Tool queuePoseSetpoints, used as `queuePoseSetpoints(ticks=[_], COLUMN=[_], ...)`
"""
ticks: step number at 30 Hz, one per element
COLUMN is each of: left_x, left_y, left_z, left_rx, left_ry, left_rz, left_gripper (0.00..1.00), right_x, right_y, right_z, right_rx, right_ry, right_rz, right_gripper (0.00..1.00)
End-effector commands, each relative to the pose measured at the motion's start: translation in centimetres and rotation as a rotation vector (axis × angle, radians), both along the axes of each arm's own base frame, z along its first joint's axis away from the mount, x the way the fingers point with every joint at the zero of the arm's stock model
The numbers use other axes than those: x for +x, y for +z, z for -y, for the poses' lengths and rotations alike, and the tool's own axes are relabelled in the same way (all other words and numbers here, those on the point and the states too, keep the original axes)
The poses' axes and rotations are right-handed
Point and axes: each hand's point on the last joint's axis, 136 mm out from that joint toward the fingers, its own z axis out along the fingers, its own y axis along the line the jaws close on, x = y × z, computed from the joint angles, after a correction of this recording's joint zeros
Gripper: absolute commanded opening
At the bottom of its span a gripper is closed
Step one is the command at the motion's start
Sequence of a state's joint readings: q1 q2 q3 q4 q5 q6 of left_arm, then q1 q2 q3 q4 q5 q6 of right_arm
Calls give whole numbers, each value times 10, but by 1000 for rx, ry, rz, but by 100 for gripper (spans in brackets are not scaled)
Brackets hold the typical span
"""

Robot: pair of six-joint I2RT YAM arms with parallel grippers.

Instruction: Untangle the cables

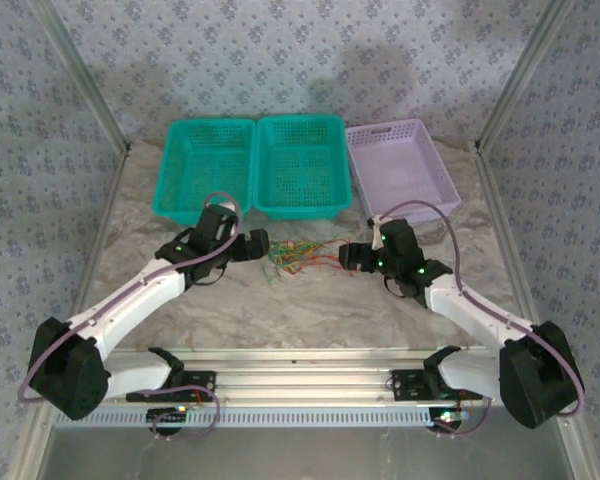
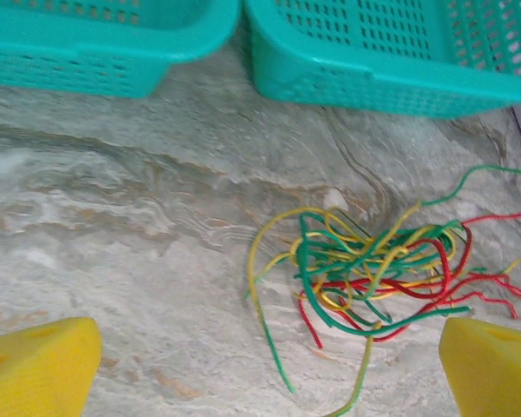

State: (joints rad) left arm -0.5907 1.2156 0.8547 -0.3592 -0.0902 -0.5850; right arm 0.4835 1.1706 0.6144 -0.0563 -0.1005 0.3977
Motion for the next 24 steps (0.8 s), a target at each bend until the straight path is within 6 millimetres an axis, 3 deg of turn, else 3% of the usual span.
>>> queuePoseSetpoints(ticks=[1, 10, 17, 24], left_x=[-1, -6, 8, 24], left_y=[4, -18, -11, -6], left_z=[20, 47, 67, 83], left_rx=[-2, 34, 32, 72], left_ry=[-63, -134, -147, -142], left_rz=[26, -18, -10, -9], left_gripper=[100, 100, 98, 93], right_x=[3, -1, -3, -4], right_y=[2, -10, -9, 4], right_z=[-8, -19, -22, -20], right_rx=[-9, -12, -31, -33], right_ry=[32, 70, 85, 80], right_rz=[3, -21, -17, 20], right_gripper=[83, 80, 80, 81])
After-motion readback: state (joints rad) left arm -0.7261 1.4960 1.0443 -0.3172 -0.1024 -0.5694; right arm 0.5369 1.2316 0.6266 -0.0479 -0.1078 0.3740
